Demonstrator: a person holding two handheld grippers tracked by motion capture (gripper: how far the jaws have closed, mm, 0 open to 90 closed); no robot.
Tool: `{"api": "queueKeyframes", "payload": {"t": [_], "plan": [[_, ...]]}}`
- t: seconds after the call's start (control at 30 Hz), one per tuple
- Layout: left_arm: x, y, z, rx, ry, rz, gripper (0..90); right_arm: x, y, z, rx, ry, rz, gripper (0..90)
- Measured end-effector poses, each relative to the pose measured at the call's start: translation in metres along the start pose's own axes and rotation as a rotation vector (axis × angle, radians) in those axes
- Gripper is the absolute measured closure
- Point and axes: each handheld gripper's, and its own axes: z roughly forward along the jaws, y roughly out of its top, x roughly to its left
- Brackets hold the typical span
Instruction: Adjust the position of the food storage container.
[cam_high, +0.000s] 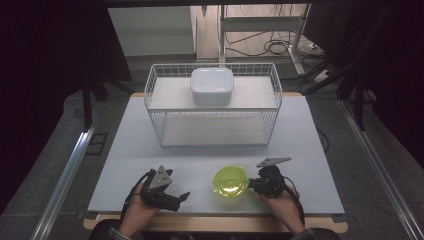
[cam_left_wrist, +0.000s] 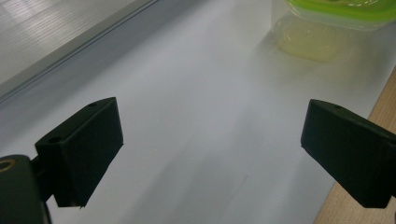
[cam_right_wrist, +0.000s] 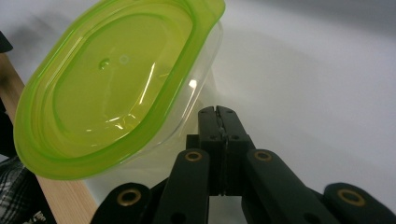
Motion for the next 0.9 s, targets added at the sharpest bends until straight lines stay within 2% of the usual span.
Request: {"api": "queueKeyframes", "payload": {"t": [0.53, 0.67, 0.9], "plan": [[0.0, 0.0, -0.001, 0.0, 0.001, 0.002, 5.6, 0.021, 0.015, 0.028, 0.022, 0.056, -0.047, 89.9], [0.0, -0.001, -0.001, 0.001, 0.0, 0.003, 5.6, 0.02, 0.016, 0.029, 0.018, 0.051, -0.05, 89.8], [0.0, -0.001, -0.001, 0.008, 0.006, 0.014, 5.6, 0.011, 0.017, 0.019, -0.007, 0.018, -0.043, 86.8]]}}
